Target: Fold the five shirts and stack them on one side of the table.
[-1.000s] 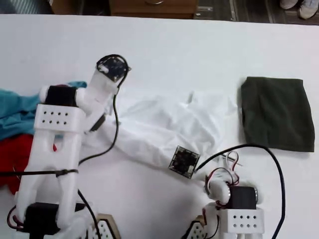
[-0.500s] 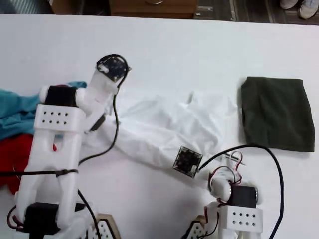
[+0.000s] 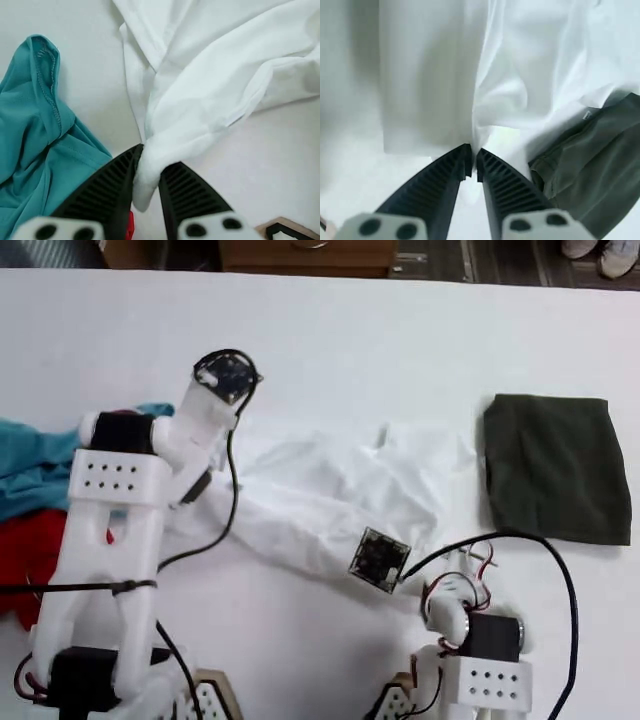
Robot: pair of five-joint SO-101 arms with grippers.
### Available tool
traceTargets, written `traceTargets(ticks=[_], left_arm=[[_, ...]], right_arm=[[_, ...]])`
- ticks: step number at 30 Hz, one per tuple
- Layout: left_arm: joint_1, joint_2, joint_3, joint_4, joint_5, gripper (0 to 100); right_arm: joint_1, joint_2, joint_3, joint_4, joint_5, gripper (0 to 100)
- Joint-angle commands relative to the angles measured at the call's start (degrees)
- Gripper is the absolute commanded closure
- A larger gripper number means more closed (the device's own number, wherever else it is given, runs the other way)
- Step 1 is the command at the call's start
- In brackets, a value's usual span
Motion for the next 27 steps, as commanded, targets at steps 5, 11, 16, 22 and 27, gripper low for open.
traceTargets(ticks=[5,11,16,22,27], left_arm=[[-0.3,-0.9,0.0,-0.5,-0.1,98],[-0.4,-0.9,0.1,-3.0,0.4,98],[0.0,1.4,0.1,-8.4,0.4,98],[-0.1,19.3,-2.2,-12.4,0.4,98],[-0.4,31.5,-15.1,-9.8,4.2,98]], right_arm=[[1.6,-0.4,-6.1,-2.3,0.3,97.8],[6.2,0.2,-3.1,-29.8,0.0,97.8],[4.1,4.7,3.6,-50.9,-7.7,97.8],[4.4,21.8,-8.0,-57.2,-22.7,97.8],[4.3,44.9,-35.7,-47.4,-33.8,97.8]])
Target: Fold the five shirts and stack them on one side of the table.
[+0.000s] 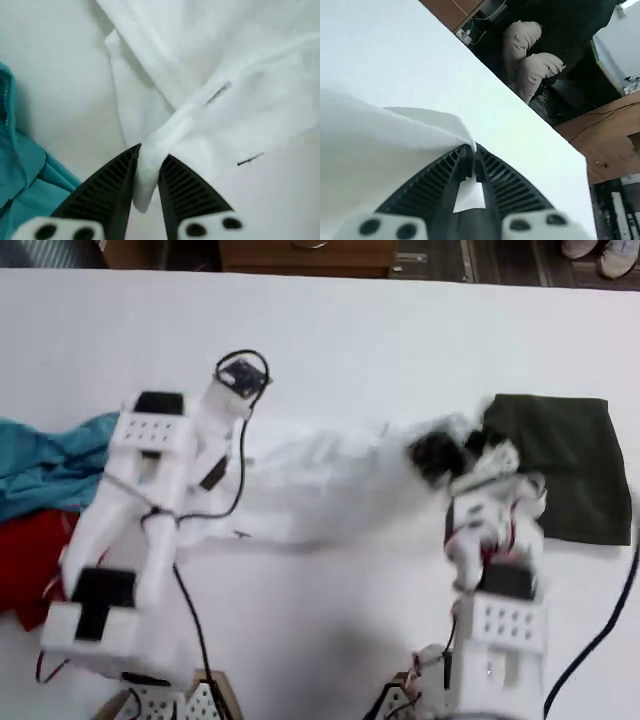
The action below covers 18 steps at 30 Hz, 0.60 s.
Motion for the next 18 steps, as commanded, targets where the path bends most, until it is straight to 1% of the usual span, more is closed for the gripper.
traceTargets(ticks=[1,3,5,7,9,12,18], left_arm=[[-0.4,5.8,-12.4,3.2,2.5,98],[-0.4,8.0,-19.0,6.9,2.6,98],[-0.5,9.6,-24.7,10.6,2.6,98],[-0.2,10.9,-28.3,14.0,2.6,98],[0.9,12.6,-29.9,16.7,2.5,98],[2.5,15.7,-30.4,19.2,2.4,98],[1.2,18.9,-30.5,19.3,2.3,98]], right_arm=[[0.0,18.3,-25.2,8.1,-6.1,97.8],[1.3,27.6,-35.6,15.1,-7.7,97.8],[1.8,35.7,-42.9,22.5,-8.6,97.8],[1.6,42.5,-46.7,29.7,-8.5,97.8],[0.7,48.0,-47.8,34.2,-8.5,97.8],[0.1,53.0,-47.9,37.0,-8.5,97.8],[-1.0,51.0,-48.1,40.0,-8.5,97.8]])
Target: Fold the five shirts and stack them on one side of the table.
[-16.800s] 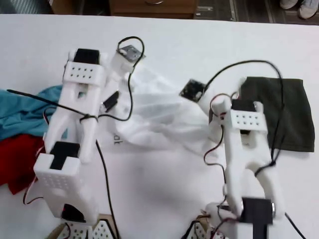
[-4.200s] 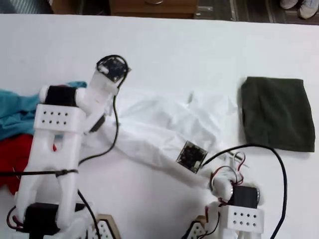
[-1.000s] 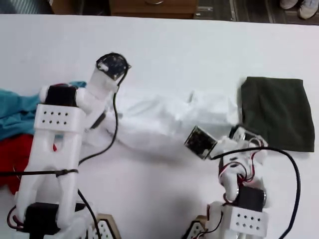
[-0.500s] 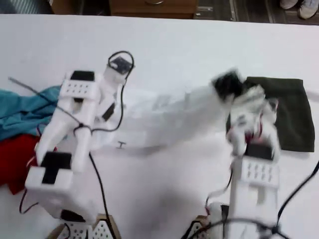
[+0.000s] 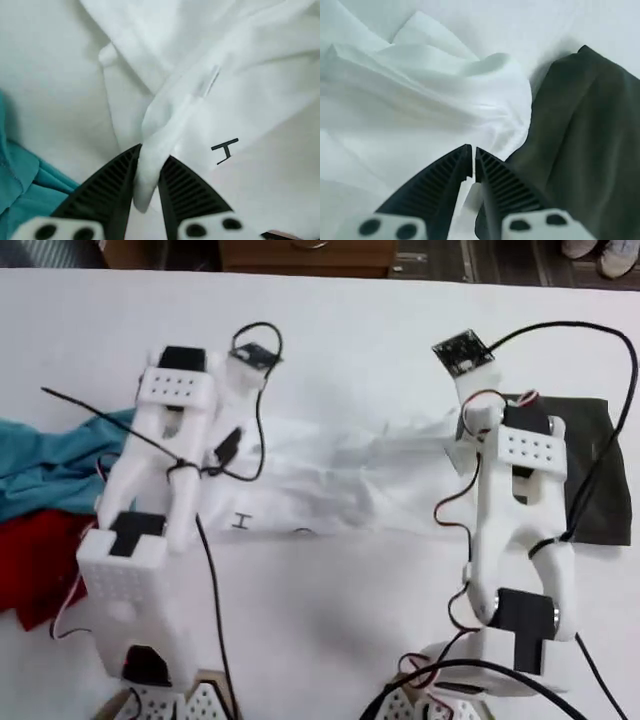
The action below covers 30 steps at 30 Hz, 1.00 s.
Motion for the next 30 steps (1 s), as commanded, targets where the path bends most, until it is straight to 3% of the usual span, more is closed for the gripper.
traceTargets(ticks=[1,4,6,9,12,18,21,26,30], left_arm=[[-0.6,-0.3,-2.4,0.5,0.1,98],[-0.6,-0.4,-2.4,1.0,0.4,98],[-0.3,-0.4,-2.0,1.1,0.5,98],[-0.2,-0.4,-2.9,-0.2,3.7,98],[-0.4,-0.4,-4.6,-3.0,6.9,98],[-0.4,0.1,-4.7,-8.5,17.7,98],[0.0,0.1,-4.7,-9.5,18.8,98],[1.7,-0.1,-3.1,-9.9,18.6,98],[4.7,0.1,-1.4,-10.4,18.6,98]], right_arm=[[-1.2,-1.8,-3.0,0.7,-0.3,97.8],[-0.9,-1.3,-4.0,-2.9,-1.8,97.8],[-1.2,0.7,-5.5,-3.6,-8.0,97.4],[-2.9,6.4,-9.4,0.0,-14.4,89.2],[-5.1,12.7,-14.4,5.1,-14.5,80.9],[-6.0,16.6,-24.0,16.4,-14.5,83.3],[-6.2,16.1,-27.6,22.4,-14.2,83.6],[-5.8,14.7,-29.1,28.9,-7.7,83.6],[-5.7,12.5,-29.0,30.1,-4.1,83.6]])
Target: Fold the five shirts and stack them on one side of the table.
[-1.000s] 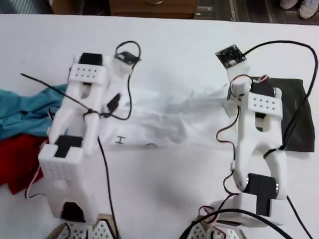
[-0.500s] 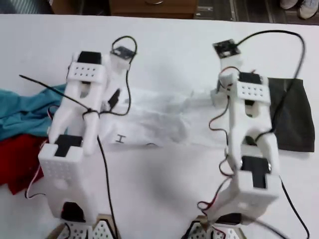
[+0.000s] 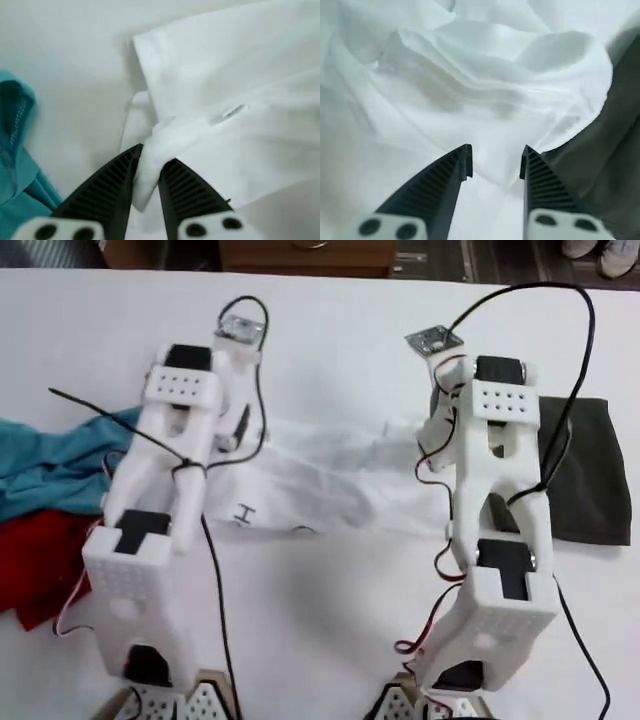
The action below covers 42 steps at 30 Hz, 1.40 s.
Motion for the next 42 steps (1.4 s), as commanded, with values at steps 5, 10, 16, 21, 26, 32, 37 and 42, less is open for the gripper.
traceTargets(ticks=[5,10,16,21,26,32,37,42], left_arm=[[4.0,-0.9,1.5,-1.7,0.5,98],[3.9,-0.9,1.5,-1.6,0.6,98],[4.0,-0.9,1.5,-1.7,0.7,98],[4.0,-0.9,1.4,-1.8,0.7,98],[4.0,-0.9,1.4,-1.8,0.7,98],[3.9,-0.9,1.4,-1.8,0.6,98],[3.7,-1.0,1.4,-1.8,0.5,98],[3.7,-1.0,1.4,-1.8,0.5,98]], right_arm=[[3.7,-5.4,-2.4,-5.2,7.1,83.6],[8.4,-1.4,-2.4,-10.4,7.1,83.6],[8.9,2.5,-2.5,-12.7,7.1,83.6],[6.7,2.6,-2.5,-12.6,7.1,83.6],[3.9,3.1,-2.4,-12.6,7.1,83.6],[3.5,5.4,-2.4,-14.5,7.1,83.6],[3.3,8.2,-2.5,-14.8,7.1,83.6],[4.0,9.0,-2.5,-16.5,7.1,83.6]])
